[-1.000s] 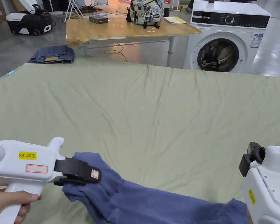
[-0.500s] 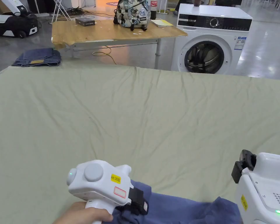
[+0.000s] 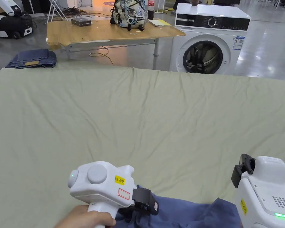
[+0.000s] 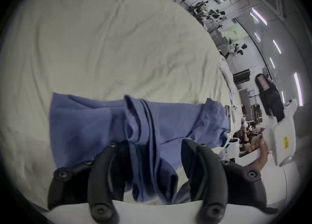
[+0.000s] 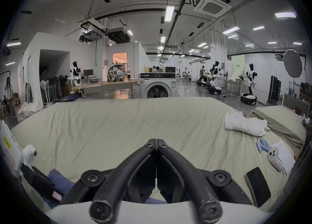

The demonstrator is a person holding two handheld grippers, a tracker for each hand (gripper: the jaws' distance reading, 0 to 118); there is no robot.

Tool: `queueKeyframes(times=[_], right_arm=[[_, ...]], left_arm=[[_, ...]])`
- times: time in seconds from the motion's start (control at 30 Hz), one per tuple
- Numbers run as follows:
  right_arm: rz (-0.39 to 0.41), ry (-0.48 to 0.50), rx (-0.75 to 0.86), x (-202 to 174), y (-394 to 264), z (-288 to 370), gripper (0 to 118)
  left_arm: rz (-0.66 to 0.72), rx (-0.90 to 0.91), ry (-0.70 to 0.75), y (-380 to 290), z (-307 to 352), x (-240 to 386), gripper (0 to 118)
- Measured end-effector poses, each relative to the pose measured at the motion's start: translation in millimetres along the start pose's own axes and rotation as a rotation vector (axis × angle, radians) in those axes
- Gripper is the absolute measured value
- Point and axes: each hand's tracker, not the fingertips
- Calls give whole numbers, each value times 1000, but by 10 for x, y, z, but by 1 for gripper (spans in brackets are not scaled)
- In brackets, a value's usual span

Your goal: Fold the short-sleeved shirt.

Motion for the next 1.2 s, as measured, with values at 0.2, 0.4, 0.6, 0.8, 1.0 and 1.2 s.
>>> queueKeyframes(times=[0.2,0.4,0.6,0.8,1.0,1.2], right_arm=[[-2,4,-2,7,-23,24,0],[-20,2,-13,34,-61,32,0],[-23,1,-27,51,-119,33,0],[-32,-8,-45,104,-176,27,0],[-40,-21,-46,168,-181,42,0],[-35,-29,-38,206,-149,70,0]], left_arm=[[11,119,-89,11,501,-139,23],[45,110,59,-34,408,-423,5],[55,9,-45,-163,-133,-367,3],[-23,-7,-175,-177,-547,-117,3],[24,-32,-233,-247,-915,-2,2],[-2,-38,-187,-277,-999,30,0]])
